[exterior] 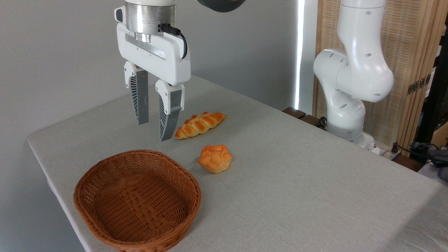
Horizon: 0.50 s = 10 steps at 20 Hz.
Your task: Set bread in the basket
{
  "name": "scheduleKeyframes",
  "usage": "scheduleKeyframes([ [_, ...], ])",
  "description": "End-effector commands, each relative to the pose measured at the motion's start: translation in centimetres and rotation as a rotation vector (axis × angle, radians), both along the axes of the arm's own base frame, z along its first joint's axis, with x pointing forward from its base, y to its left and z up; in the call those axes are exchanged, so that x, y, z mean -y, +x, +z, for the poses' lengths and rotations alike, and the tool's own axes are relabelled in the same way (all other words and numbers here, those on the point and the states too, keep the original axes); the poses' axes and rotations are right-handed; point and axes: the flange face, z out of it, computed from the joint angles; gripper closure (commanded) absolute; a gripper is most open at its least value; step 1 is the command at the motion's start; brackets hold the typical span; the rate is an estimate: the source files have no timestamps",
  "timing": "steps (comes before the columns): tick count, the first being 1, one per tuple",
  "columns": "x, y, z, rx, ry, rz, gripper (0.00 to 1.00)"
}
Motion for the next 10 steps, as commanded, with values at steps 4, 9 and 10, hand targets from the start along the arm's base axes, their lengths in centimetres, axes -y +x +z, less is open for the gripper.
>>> scheduleKeyframes([
  [4, 4.0, -0.9, -0.9, -0.036, -0.037, -0.004, 0.00],
  [9, 9.1, -3.5, -4.1, -0.160, -0.022, -0.012, 0.00],
  [10, 10.1, -4.2, -4.5, -0.192, -0.008, -0.036, 0.00],
])
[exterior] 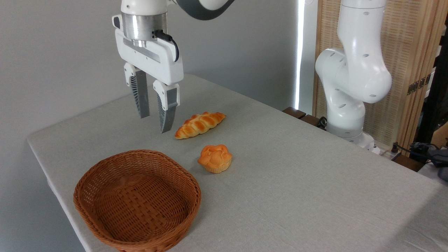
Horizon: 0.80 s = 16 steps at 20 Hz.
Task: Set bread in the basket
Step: 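Lower the open gripper onto the middle of the braided roll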
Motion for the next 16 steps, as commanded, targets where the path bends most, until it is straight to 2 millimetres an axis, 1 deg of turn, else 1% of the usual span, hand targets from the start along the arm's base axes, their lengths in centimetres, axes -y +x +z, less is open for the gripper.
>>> scheduleKeyframes([
  [1, 3.3, -2.6, -1.8, -0.120, 0.022, -0.051, 0.00],
  [3, 5.0, -4.2, -3.0, -0.197, 0.050, -0.098, 0.00],
  [6, 7.9, -6.5, -4.8, -0.264, 0.081, -0.167, 0.00],
  [8, 9.9, -8.1, -6.6, -0.300, 0.103, -0.206, 0.00],
  [10, 11.7, -9.4, -8.5, -0.332, 0.125, -0.232, 0.00],
  [11, 12.3, -9.5, -9.5, -0.340, 0.131, -0.222, 0.00],
  [12, 13.2, -9.8, -10.6, -0.348, 0.140, -0.218, 0.00],
  [13, 14.2, -10.0, -11.2, -0.343, 0.142, -0.215, 0.00],
  [16, 14.8, -9.8, -12.7, -0.350, 0.134, -0.184, 0.00],
])
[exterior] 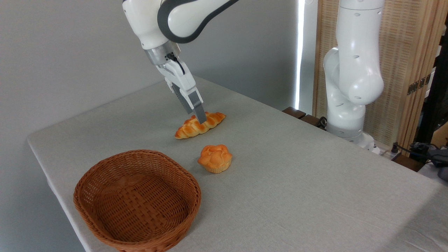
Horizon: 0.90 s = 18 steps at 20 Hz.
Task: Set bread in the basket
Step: 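Lower the open gripper onto the middle of the braided roll, then close the gripper around the braided roll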
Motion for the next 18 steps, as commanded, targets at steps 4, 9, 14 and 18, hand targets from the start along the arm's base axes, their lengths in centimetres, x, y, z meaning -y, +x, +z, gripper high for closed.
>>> scheduleKeyframes([
  [4, 1.2, 0.8, -1.7, 0.015, -0.061, 0.071, 0.00],
  [9, 1.8, 1.6, -3.4, 0.040, -0.071, 0.130, 0.00],
  [14, 1.7, 1.7, -4.0, 0.034, -0.059, 0.118, 0.00],
  [18, 2.6, 1.2, -5.0, 0.019, -0.048, 0.100, 0.00],
])
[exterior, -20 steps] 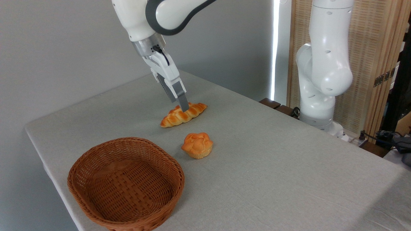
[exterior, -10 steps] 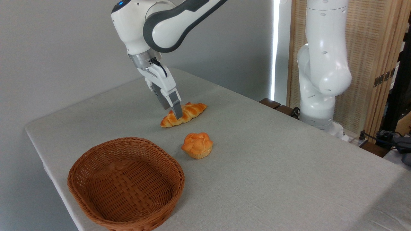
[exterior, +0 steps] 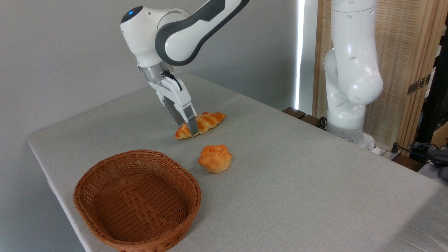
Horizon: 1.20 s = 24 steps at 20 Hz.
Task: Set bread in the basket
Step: 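Close the gripper around the braided roll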
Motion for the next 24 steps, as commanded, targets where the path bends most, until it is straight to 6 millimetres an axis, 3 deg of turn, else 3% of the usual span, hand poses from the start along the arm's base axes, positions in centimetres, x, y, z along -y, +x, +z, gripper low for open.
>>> scheduleKeyframes([
  [1, 0.78, -0.60, -0.85, -0.004, -0.002, -0.008, 0.00],
  [5, 0.82, -0.63, -1.03, -0.006, 0.004, -0.014, 0.01],
  [6, 0.82, -0.63, -1.03, -0.006, 0.004, -0.014, 0.09],
  [9, 0.77, -0.70, -1.08, -0.012, 0.007, -0.024, 0.61],
  [10, 0.75, -0.74, -1.10, -0.015, 0.005, -0.038, 0.70],
  [24, 0.71, -0.78, -0.73, -0.012, 0.001, -0.053, 0.70],
])
